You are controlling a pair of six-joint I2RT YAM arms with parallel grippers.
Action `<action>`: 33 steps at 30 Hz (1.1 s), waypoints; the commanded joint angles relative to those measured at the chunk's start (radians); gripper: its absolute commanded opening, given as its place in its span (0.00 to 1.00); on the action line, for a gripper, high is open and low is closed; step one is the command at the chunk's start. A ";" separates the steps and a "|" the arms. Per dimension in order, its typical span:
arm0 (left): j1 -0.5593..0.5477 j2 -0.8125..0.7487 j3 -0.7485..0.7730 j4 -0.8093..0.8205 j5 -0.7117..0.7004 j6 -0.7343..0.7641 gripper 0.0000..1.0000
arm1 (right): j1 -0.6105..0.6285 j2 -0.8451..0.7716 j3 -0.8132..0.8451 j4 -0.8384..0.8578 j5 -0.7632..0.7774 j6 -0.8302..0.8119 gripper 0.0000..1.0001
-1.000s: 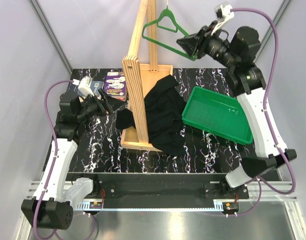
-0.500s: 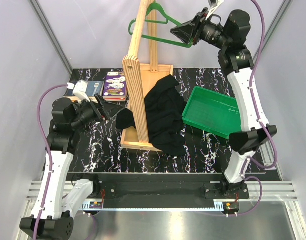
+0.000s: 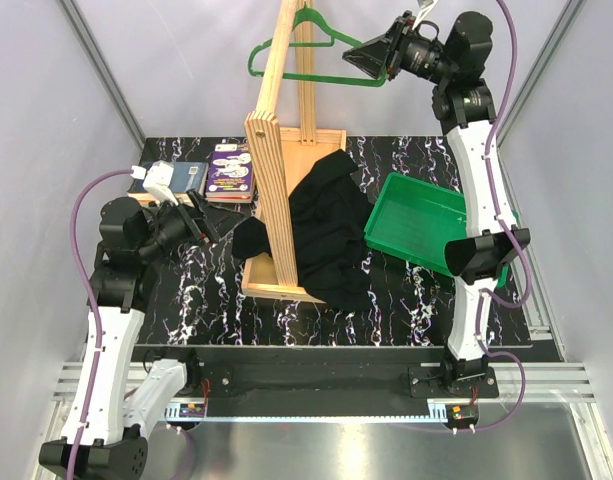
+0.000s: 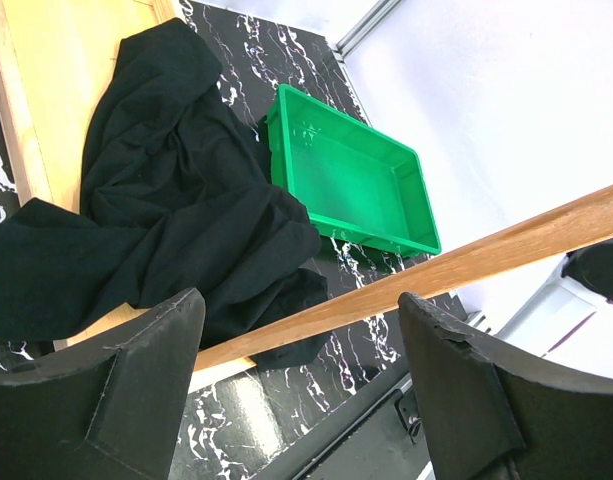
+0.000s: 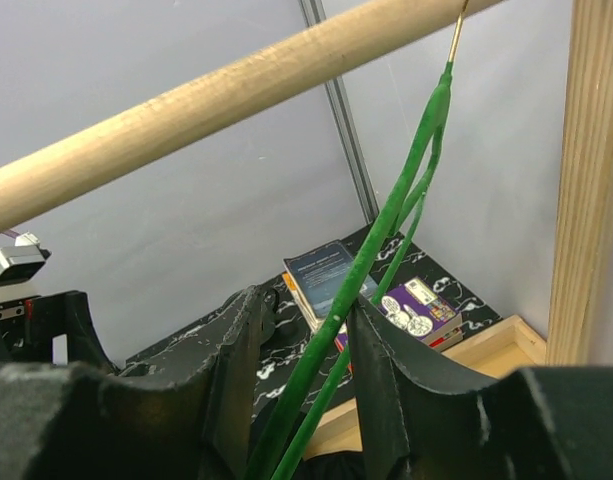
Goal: Remove the t-shirt from the hanger
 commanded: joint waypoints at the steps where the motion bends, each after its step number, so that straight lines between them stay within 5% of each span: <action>1: 0.004 -0.016 0.031 0.011 0.024 0.012 0.82 | -0.017 0.040 0.089 0.052 -0.055 0.049 0.00; 9: 0.004 -0.019 0.034 0.008 0.032 0.006 0.82 | -0.019 0.074 0.085 0.042 -0.020 0.077 0.04; 10: 0.004 -0.021 0.036 0.008 0.032 0.006 0.82 | -0.020 0.065 0.062 0.024 -0.004 0.077 0.31; 12: 0.004 -0.018 0.040 0.008 0.030 0.008 0.83 | -0.020 0.020 0.029 -0.004 0.054 0.075 0.59; 13: 0.004 -0.013 0.042 0.008 0.029 0.006 0.83 | -0.019 -0.001 -0.009 -0.048 0.086 0.075 0.80; 16: 0.004 0.007 0.066 0.008 0.036 -0.002 0.83 | -0.020 -0.122 -0.159 -0.143 0.270 0.098 0.99; 20: 0.004 0.035 0.097 0.017 0.015 -0.038 0.83 | -0.020 -0.384 -0.479 -0.179 0.503 0.155 1.00; 26: 0.004 0.064 0.077 0.177 0.025 -0.193 0.83 | 0.012 -0.725 -1.001 -0.171 0.589 0.246 1.00; 33: 0.004 0.154 0.073 0.299 0.044 -0.265 0.83 | 0.280 -0.928 -1.392 -0.214 0.689 0.210 1.00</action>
